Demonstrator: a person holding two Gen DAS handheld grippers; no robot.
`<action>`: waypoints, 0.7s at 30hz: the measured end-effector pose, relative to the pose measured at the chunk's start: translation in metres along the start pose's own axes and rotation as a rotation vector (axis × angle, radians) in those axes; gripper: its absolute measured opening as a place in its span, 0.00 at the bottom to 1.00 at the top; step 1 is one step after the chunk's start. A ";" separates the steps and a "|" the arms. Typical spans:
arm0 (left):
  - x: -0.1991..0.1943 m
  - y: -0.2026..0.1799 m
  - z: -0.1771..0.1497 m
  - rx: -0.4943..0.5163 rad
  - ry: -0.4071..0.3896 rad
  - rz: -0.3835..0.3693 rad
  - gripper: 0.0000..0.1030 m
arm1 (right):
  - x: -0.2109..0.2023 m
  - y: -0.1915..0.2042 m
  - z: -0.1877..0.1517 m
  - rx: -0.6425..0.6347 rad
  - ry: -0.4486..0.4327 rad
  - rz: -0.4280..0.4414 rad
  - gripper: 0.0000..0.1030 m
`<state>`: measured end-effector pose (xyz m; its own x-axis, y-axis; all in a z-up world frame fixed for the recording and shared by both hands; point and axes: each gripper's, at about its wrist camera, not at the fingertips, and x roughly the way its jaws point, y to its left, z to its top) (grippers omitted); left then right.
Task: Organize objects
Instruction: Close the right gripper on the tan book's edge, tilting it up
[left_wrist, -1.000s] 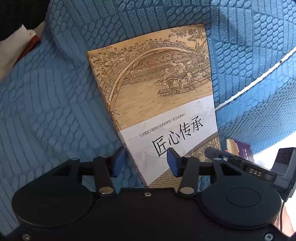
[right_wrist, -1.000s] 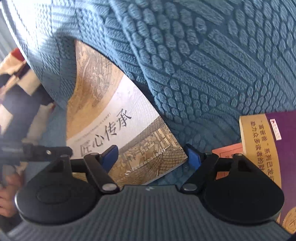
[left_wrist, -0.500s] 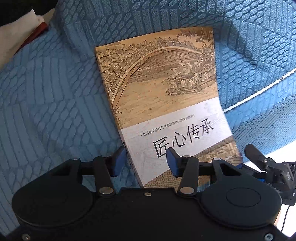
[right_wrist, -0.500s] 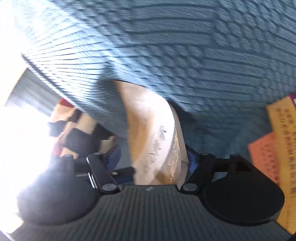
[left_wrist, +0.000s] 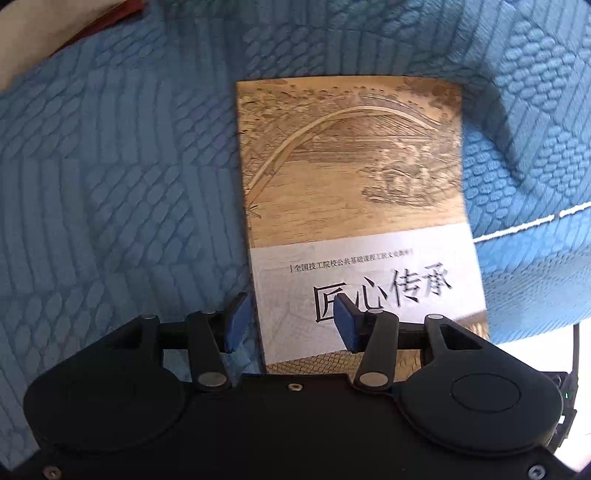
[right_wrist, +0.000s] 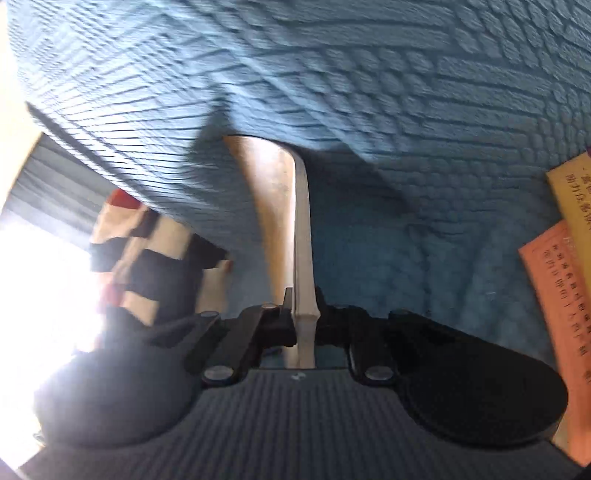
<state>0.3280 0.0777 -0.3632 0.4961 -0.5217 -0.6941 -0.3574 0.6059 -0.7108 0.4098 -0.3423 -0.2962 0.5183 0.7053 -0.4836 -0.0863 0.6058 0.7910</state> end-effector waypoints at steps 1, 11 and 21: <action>0.000 0.002 -0.001 -0.020 0.002 -0.008 0.49 | 0.003 0.004 -0.001 -0.006 0.004 0.006 0.11; -0.010 0.014 -0.014 -0.143 0.018 -0.099 0.66 | 0.016 0.040 -0.015 -0.009 0.017 0.071 0.11; -0.031 0.029 -0.029 -0.289 -0.009 -0.181 0.73 | 0.004 0.059 -0.032 0.053 -0.030 0.117 0.11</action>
<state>0.2794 0.0939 -0.3656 0.5784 -0.5992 -0.5535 -0.4720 0.3076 -0.8262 0.3792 -0.2920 -0.2638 0.5325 0.7582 -0.3763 -0.1026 0.4991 0.8604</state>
